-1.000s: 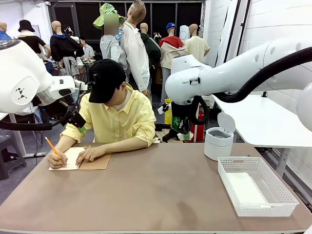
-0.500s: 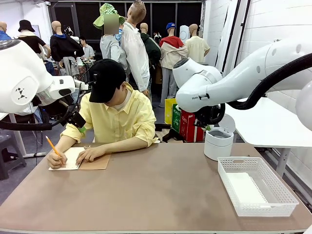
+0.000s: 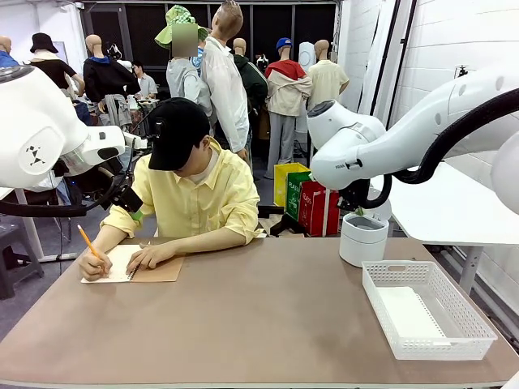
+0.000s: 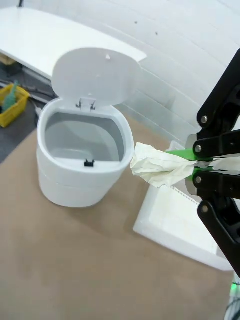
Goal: Sort the paper based on its condition.
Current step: If a person hands you a paper, place it in the Organizing basket , and if it's crumpled, put it in the Trash can.
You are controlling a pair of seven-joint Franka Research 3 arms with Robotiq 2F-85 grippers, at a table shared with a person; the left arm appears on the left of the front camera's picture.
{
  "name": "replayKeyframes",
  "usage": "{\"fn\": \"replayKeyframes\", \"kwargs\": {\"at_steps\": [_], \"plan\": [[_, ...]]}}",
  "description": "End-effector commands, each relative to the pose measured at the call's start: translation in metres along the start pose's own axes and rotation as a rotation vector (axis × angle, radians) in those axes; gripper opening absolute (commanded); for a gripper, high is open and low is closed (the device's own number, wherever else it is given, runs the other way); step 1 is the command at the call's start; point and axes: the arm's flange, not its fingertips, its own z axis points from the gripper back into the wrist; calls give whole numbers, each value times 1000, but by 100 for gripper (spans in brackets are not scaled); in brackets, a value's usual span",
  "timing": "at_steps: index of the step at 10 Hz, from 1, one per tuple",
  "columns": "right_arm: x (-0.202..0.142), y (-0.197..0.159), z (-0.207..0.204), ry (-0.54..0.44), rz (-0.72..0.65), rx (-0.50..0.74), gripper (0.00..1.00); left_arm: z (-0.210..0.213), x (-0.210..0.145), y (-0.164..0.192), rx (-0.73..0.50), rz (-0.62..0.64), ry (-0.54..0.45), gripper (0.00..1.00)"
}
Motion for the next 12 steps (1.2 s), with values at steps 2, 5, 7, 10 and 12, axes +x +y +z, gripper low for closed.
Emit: {"fn": "replayKeyframes", "kwargs": {"at_steps": [2, 5, 7, 10, 12], "plan": [[-4, -9, -27, -7, -33, -59, 0, 0, 0, 1, 4, -2, 0, 100], [5, -19, -46, -42, -39, -49, 0, 0, 0, 1, 4, -2, 0, 100], [11, -20, -57, -49, -35, -44, 0, 0, 0, 1, 4, -2, 0, 100], [18, -25, -72, -43, -46, -62, 0, 0, 0, 1, 4, -2, 0, 100], [23, -29, -79, -40, -46, -62, 0, 0, 0, 1, 4, -2, 0, 100]]}}
